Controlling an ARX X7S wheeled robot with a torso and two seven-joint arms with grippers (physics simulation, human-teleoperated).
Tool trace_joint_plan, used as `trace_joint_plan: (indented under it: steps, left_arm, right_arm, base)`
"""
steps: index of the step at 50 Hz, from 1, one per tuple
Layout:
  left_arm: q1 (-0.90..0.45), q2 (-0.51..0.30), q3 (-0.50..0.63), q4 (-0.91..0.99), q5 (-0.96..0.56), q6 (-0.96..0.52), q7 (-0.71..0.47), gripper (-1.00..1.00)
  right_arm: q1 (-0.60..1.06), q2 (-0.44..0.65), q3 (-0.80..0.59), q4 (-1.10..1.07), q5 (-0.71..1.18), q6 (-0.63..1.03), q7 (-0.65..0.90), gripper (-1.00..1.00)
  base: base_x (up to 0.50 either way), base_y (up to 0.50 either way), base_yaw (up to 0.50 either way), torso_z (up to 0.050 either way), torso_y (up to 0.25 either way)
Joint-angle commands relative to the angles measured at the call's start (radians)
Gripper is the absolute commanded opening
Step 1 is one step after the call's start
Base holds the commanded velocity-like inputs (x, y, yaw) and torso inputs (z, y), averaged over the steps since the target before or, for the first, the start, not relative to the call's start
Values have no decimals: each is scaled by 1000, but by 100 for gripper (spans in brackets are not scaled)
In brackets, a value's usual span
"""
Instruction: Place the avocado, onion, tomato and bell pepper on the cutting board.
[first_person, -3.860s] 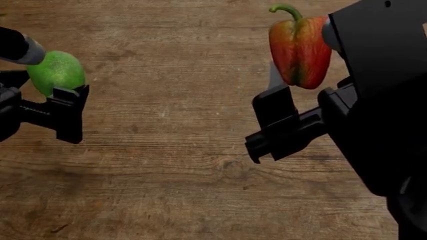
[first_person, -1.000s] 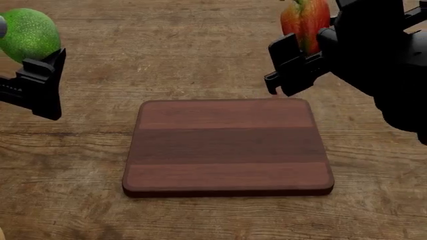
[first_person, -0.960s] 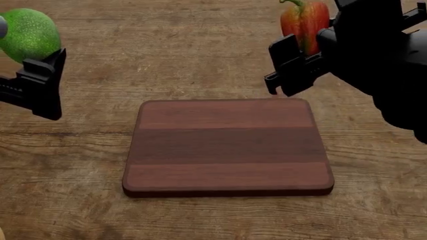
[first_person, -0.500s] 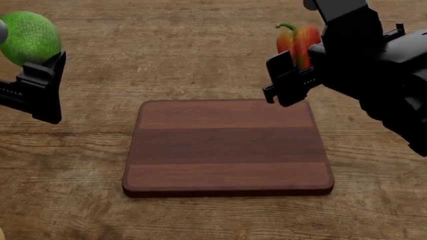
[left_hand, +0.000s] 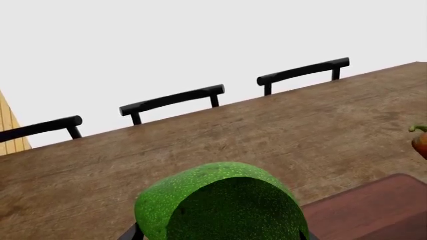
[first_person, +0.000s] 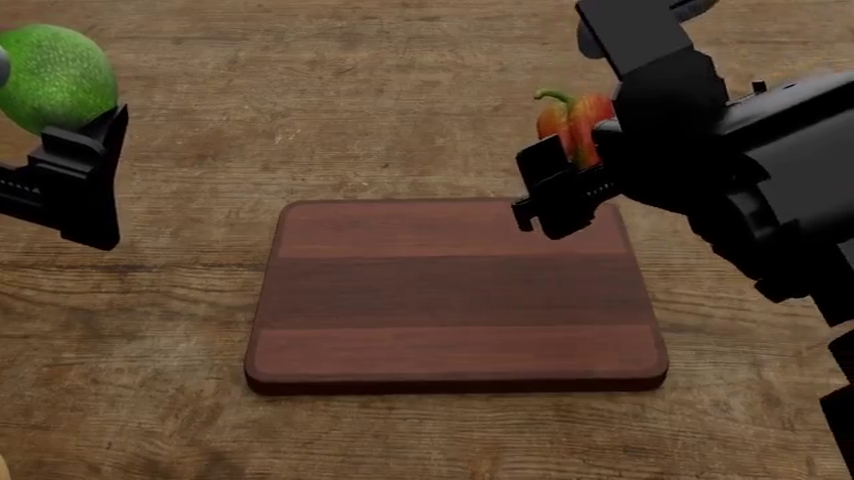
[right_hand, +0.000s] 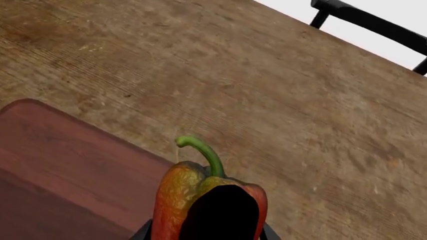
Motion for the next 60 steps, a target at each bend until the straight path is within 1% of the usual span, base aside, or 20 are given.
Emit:
trace_joint_plan:
  steps: [1,29,30,38,48,53,60]
  left_arm:
    - [-5,-2,-4,2,-24,10,-25,-100]
    - [21,-19,-6,6,-17,28,-21,-100]
    - [20,-19,-6,7,-18,27,-21,-100]
    - [17,-19,-6,9,-24,26,-28,-100]
    - [13,-19,-4,10,-26,24,-28,-100]
    - [6,-13,1,8,-27,20,-28,-100]
    - [-10,6,17,-2,-17,12,-18,-100]
  right_arm:
    - [-16,-7,-15,5,-26,-2,-26,-100]
    - [-36,-35,-38,44,-39,-10,-56,-100]
    - [-33,-36,-39,46,-41,-10,-55,100]
    - [-28,-25,-35,26,-39,-6,-47,100]
    - [-14,17,-11,-80,-7,36,-5,100]
    - [2,41,14,-155,22,60,21,100]
    - [-26,114,82,-319,95,94,122,100]
  base:
    - [0,0,0,0,0]
    - [0,0,0,1,0]
    - [0,0,0,0,0]
    - [0,0,0,0,0]
    - [0,0,0,0,0]
    - [0,0,0,0,2]
    - [0,0,0,0,0]
